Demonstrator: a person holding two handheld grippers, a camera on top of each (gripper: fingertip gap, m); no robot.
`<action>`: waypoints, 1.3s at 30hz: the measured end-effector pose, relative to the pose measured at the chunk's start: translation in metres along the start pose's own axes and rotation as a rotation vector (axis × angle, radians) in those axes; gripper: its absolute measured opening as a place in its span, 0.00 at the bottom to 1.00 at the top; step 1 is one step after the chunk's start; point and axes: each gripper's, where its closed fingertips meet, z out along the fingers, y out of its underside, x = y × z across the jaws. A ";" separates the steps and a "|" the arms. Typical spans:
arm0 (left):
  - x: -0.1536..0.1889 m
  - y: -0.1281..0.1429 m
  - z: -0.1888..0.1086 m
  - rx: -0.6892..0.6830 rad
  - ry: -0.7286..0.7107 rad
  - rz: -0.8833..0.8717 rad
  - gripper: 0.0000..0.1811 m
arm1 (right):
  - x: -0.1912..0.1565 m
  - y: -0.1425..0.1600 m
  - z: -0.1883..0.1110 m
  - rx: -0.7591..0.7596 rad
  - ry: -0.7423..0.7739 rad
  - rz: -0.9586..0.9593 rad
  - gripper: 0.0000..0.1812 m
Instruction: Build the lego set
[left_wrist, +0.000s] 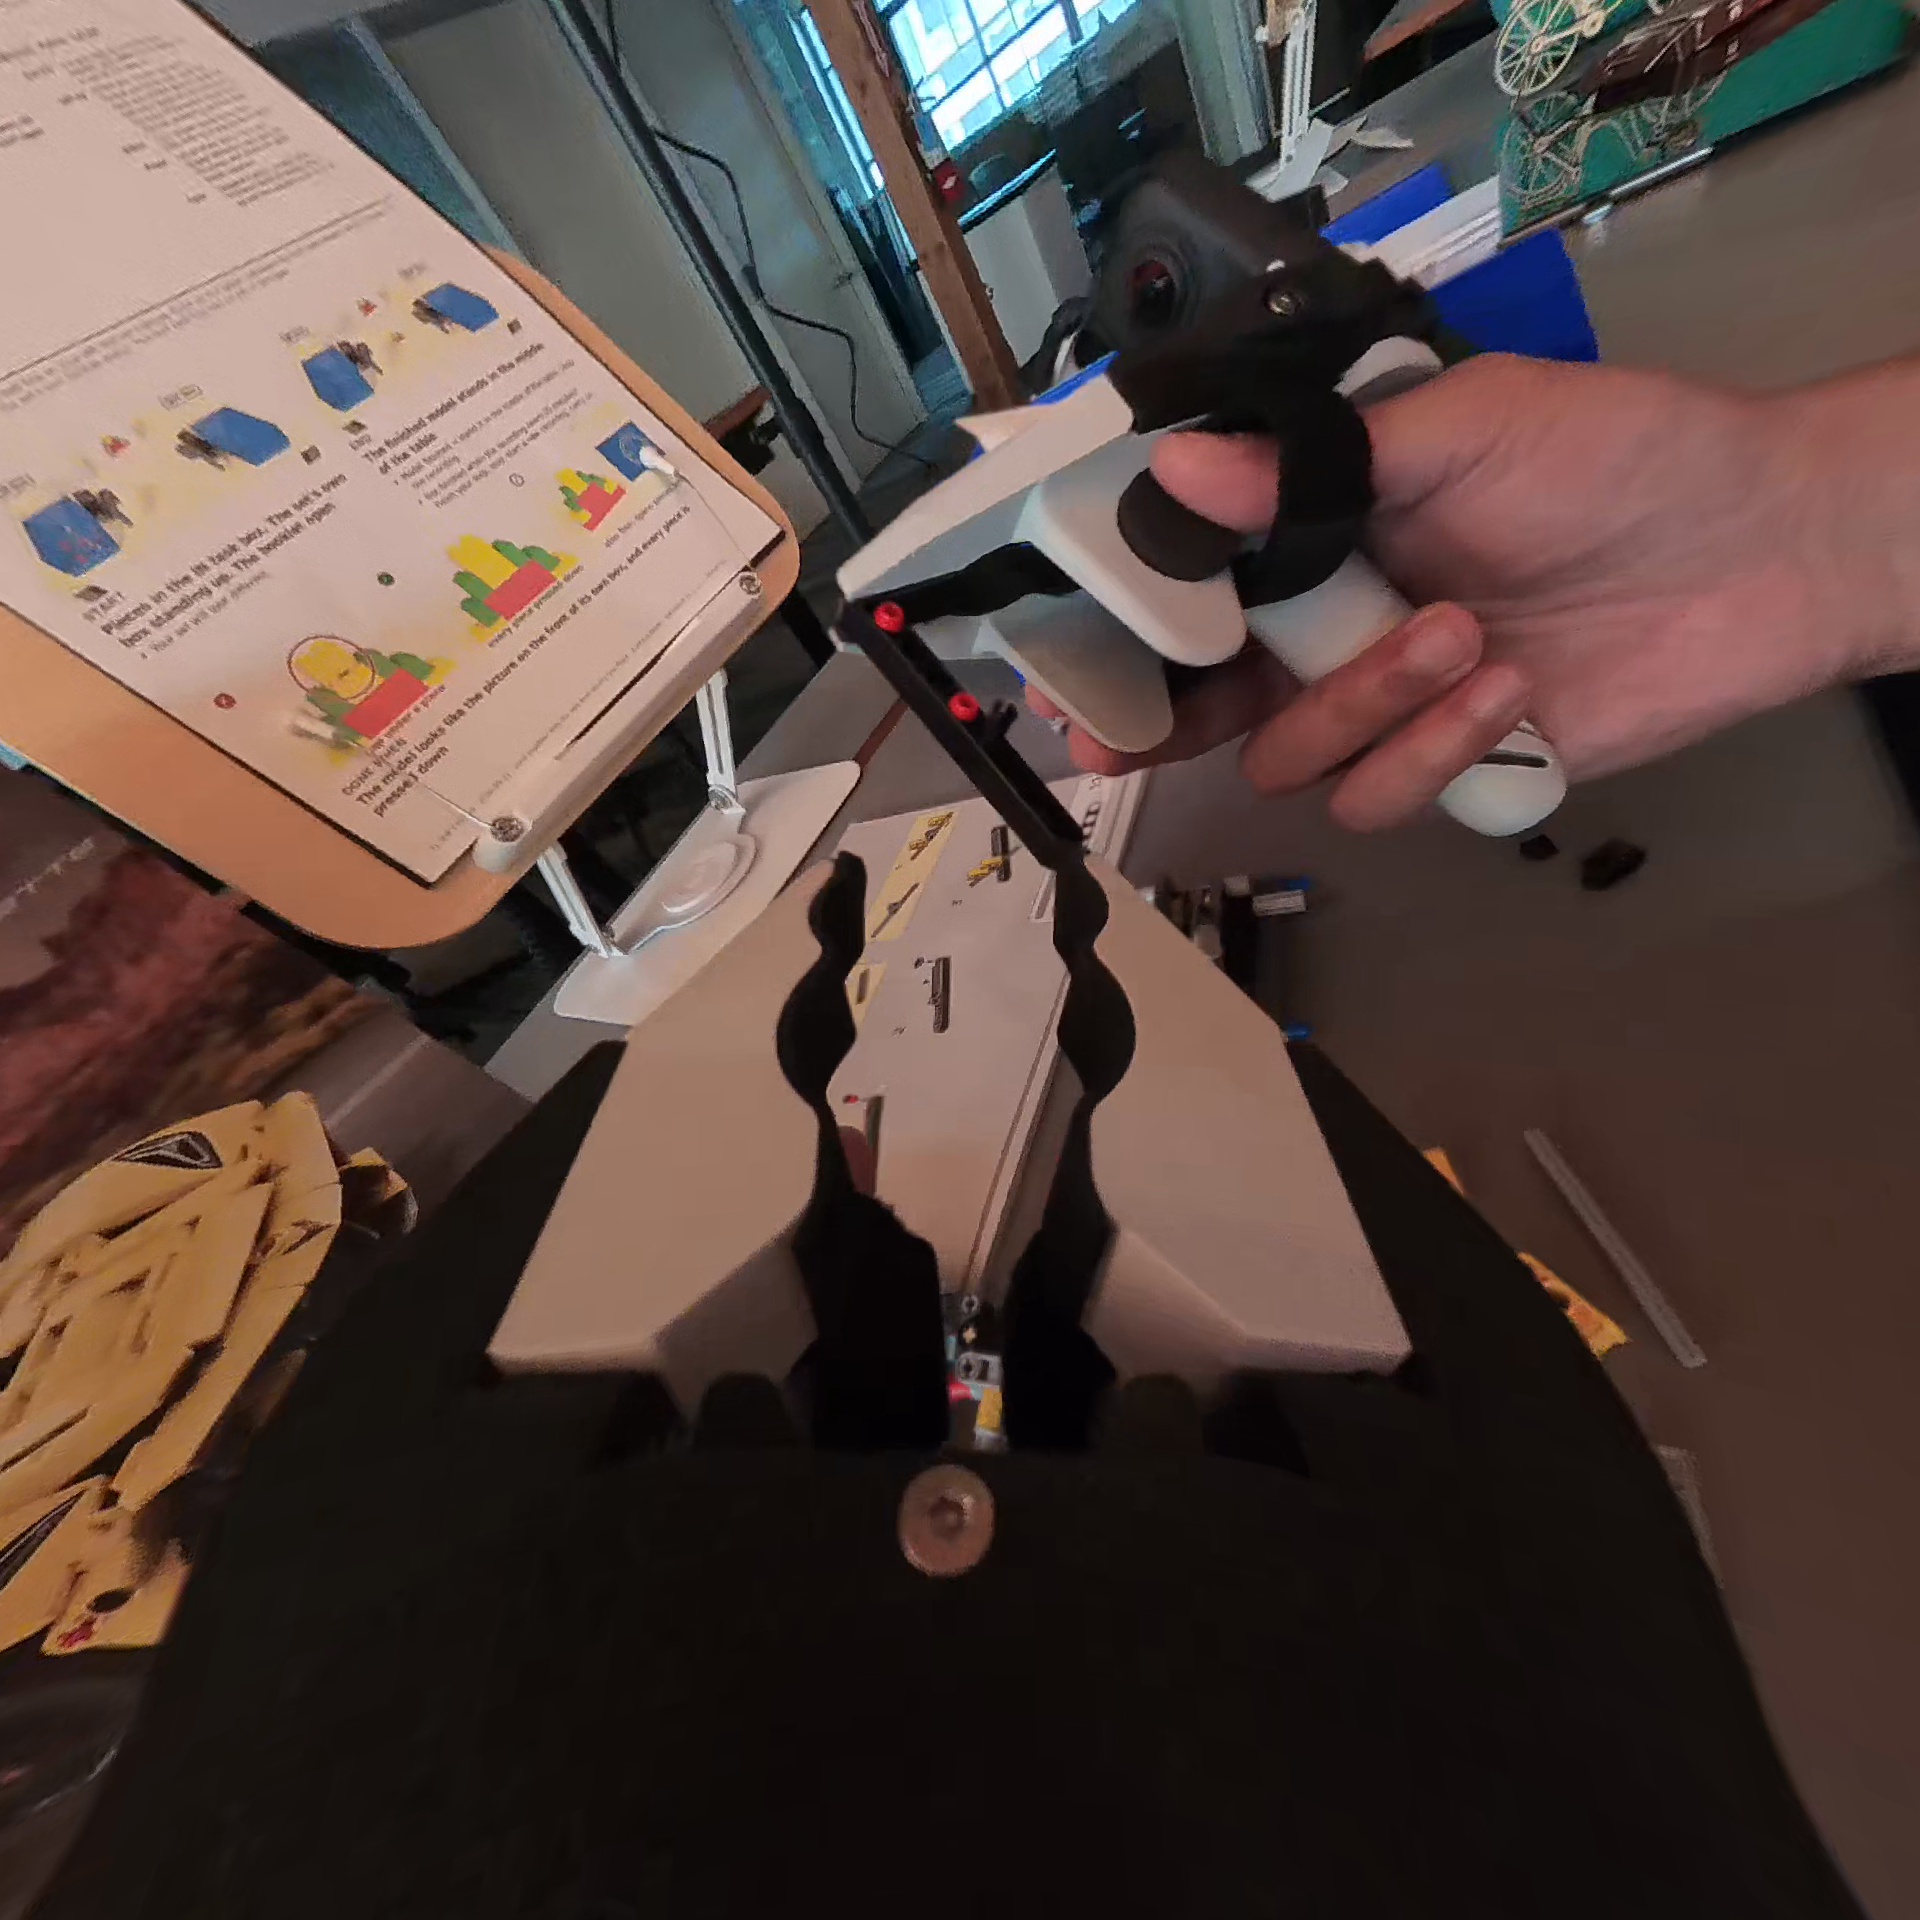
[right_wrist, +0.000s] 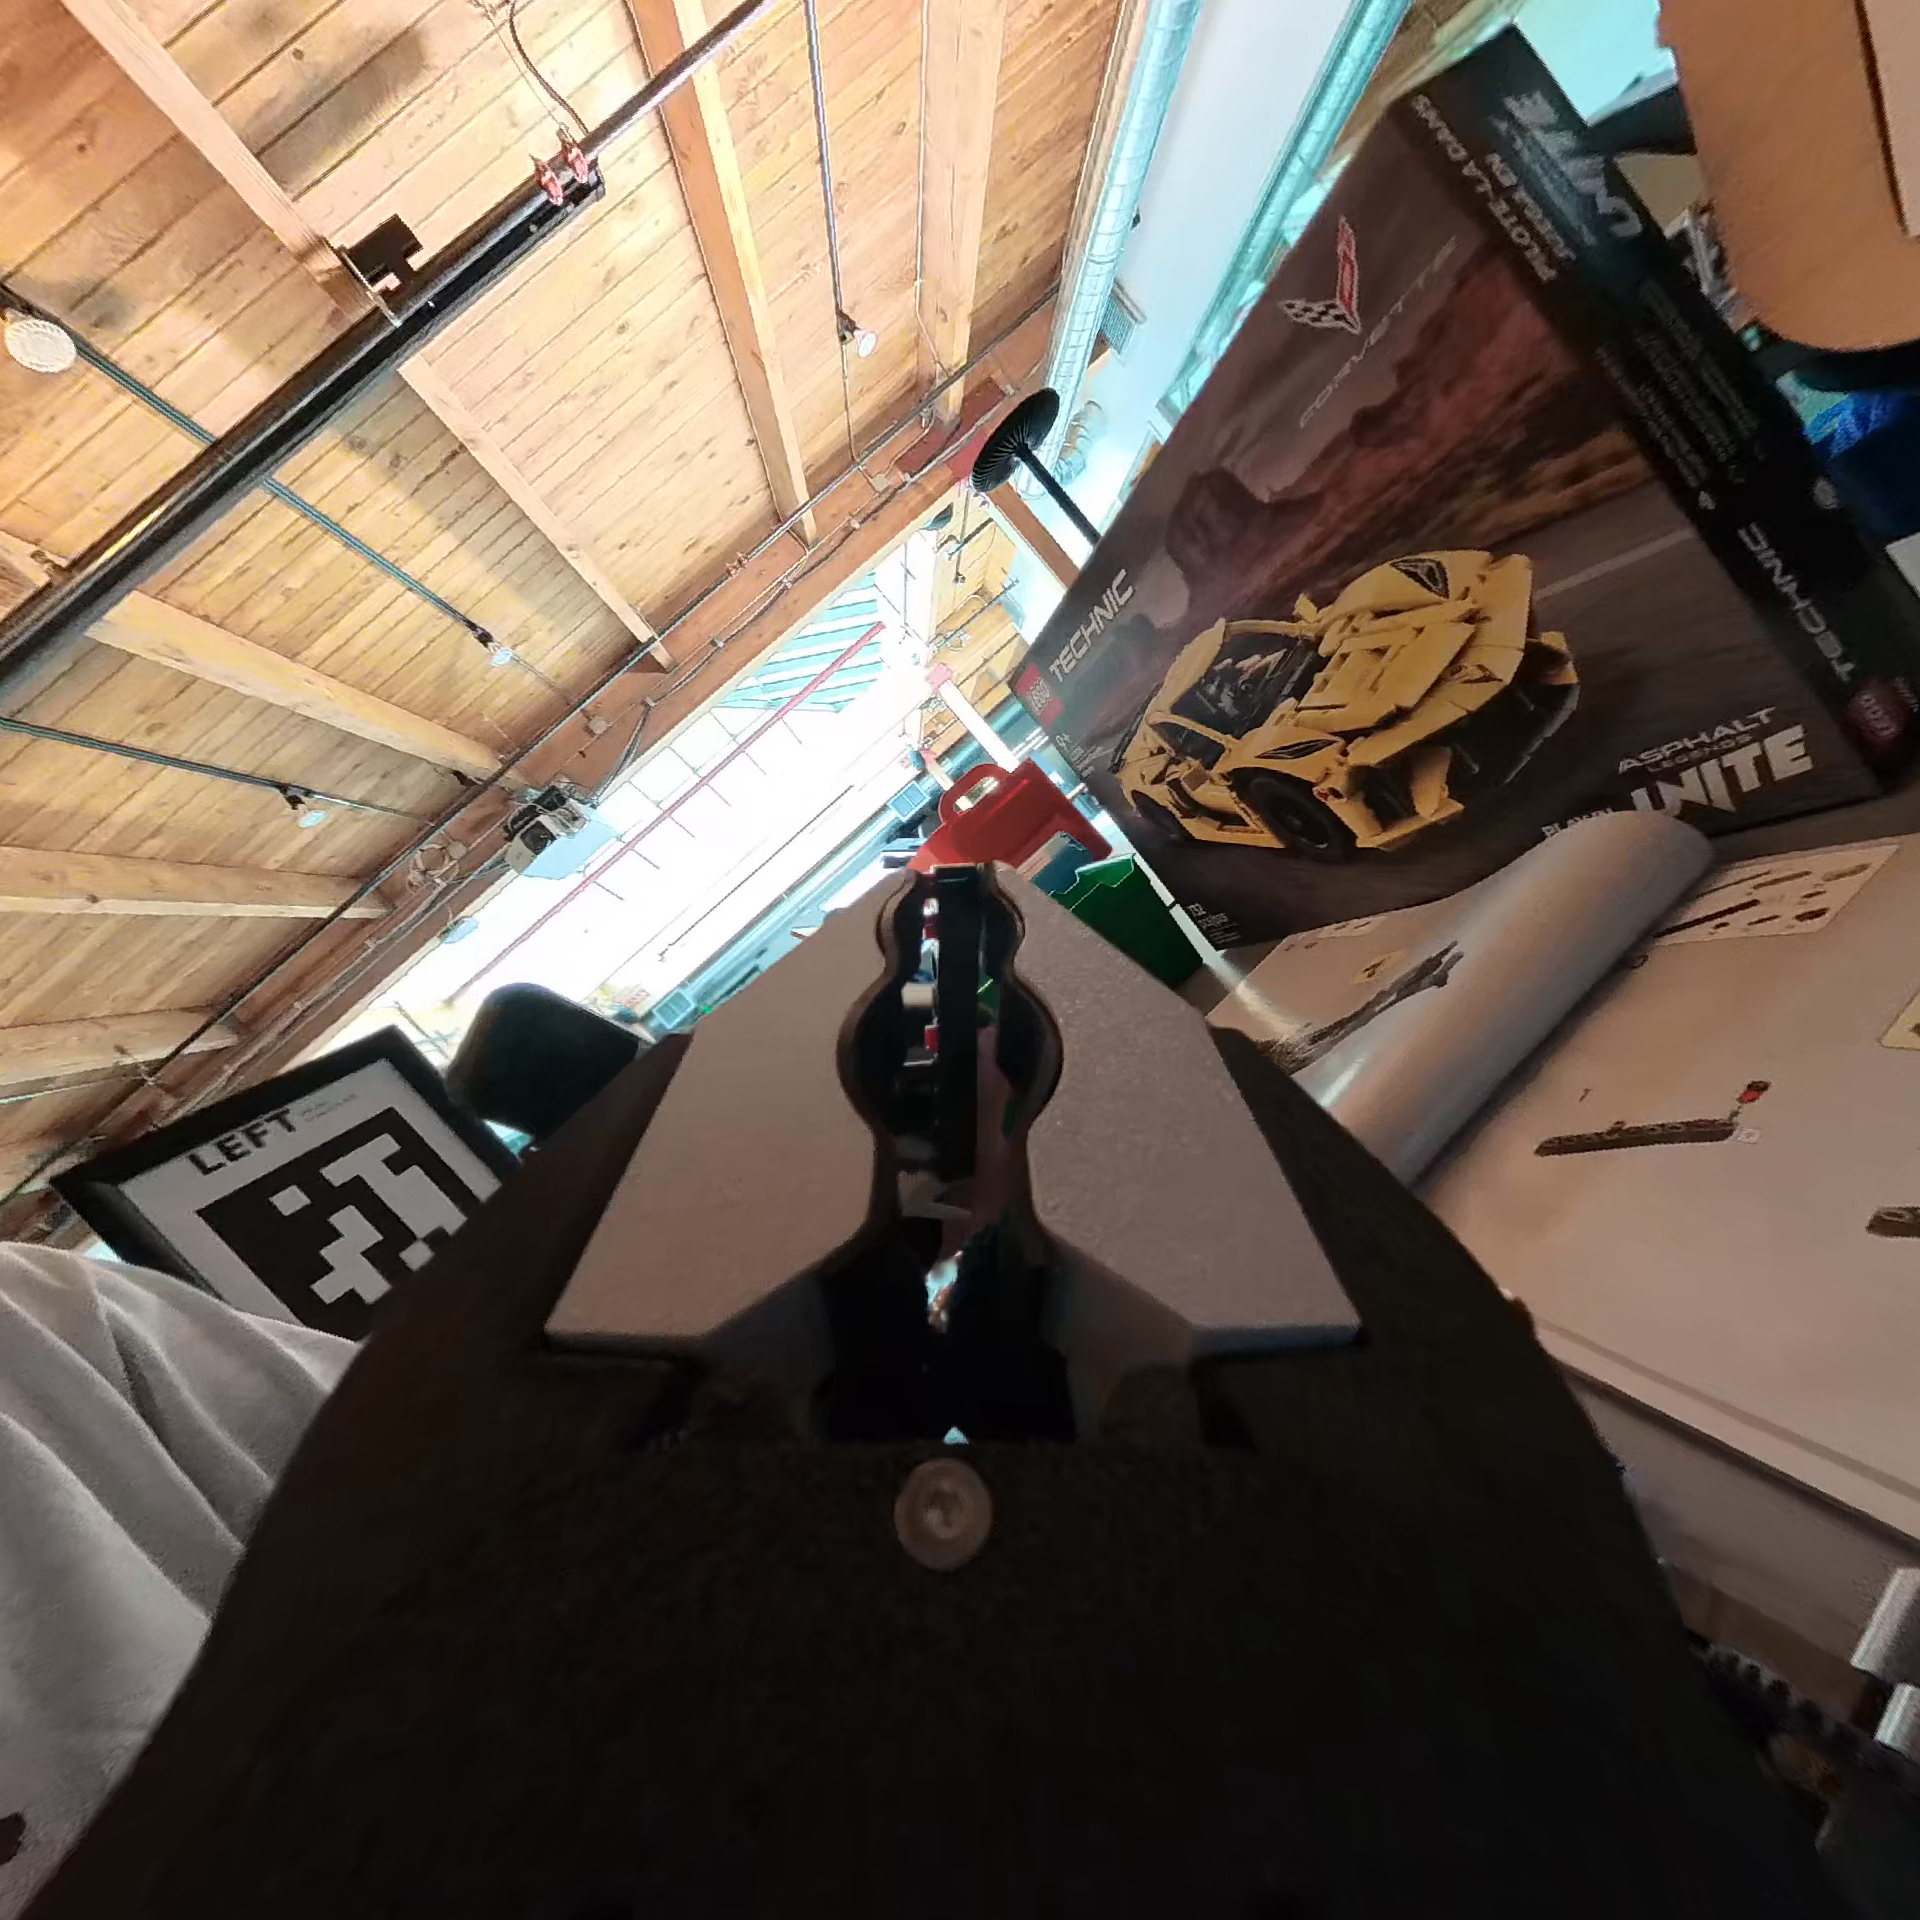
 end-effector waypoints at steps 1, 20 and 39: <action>0.005 -0.001 0.001 0.001 0.022 -0.007 0.19 | -0.002 0.000 -0.001 0.000 0.001 -0.015 0.05; -0.012 -0.002 -0.004 0.016 -0.132 0.095 0.04 | 0.005 0.019 -0.002 -0.092 0.072 -0.007 0.05; -0.012 0.075 -0.012 -0.323 0.214 -0.501 0.03 | 0.083 0.051 -0.036 -0.556 0.639 -0.608 0.14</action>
